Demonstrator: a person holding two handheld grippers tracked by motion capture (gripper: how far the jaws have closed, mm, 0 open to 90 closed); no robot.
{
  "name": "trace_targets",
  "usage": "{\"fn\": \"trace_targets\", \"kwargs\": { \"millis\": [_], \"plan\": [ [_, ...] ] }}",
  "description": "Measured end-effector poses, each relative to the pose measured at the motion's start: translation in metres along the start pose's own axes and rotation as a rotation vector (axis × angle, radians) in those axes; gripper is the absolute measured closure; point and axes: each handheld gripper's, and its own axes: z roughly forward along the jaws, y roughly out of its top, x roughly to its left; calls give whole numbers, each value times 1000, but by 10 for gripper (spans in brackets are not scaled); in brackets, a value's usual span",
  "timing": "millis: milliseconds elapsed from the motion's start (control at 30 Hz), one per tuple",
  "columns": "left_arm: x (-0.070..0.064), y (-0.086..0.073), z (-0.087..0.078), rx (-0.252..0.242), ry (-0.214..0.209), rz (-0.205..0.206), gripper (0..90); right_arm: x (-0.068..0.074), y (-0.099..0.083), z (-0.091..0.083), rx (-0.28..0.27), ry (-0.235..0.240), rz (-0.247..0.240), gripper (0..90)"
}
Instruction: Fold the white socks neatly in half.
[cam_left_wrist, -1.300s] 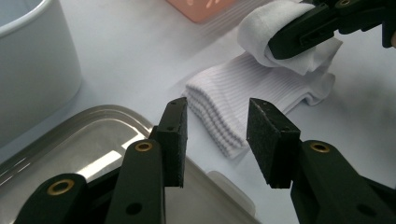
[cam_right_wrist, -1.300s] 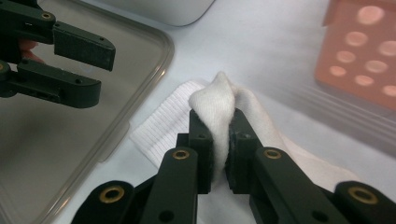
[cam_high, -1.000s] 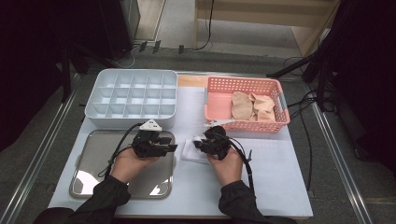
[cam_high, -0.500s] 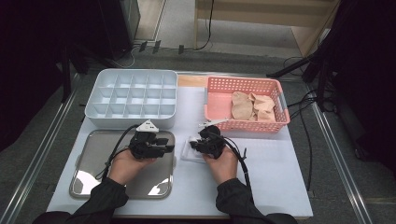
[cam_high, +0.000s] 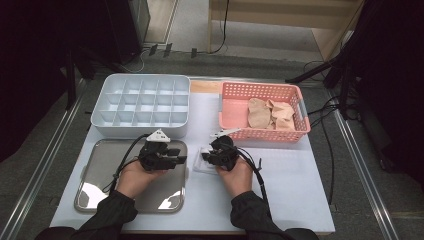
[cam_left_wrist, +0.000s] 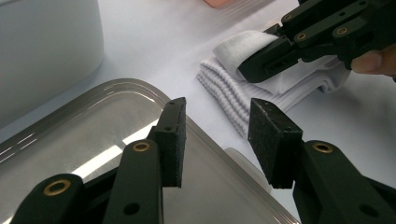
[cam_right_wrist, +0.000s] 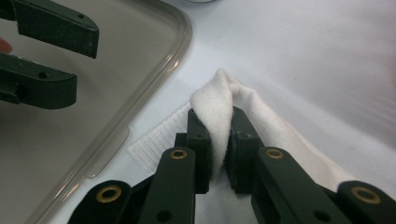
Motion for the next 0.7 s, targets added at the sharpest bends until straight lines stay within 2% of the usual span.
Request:
{"fn": "trace_targets", "kwargs": {
  "millis": [100, 167, 233, 367, 533, 700],
  "plan": [
    [0, 0, -1, 0, 2, 1, 585, 1, 1, -2, 4, 24, 5, 706],
    [1, 0, -2, -5, 3, -1, 585, 4, 2, -5, 6, 27, -13, 650],
    [2, 1, -3, -11, 4, -4, 584, 7, 4, -9, 3, 19, -32, 621],
    [5, 1, -6, -16, 11, -9, 584, 12, 5, -21, -19, 44, -39, 599],
    [7, 2, -8, -24, 16, -12, 584, 15, 6, -38, -61, 76, -44, 629],
    [7, 3, -8, -29, 18, -13, 585, 11, 8, -47, -97, 76, -46, 801]
  ]
}}
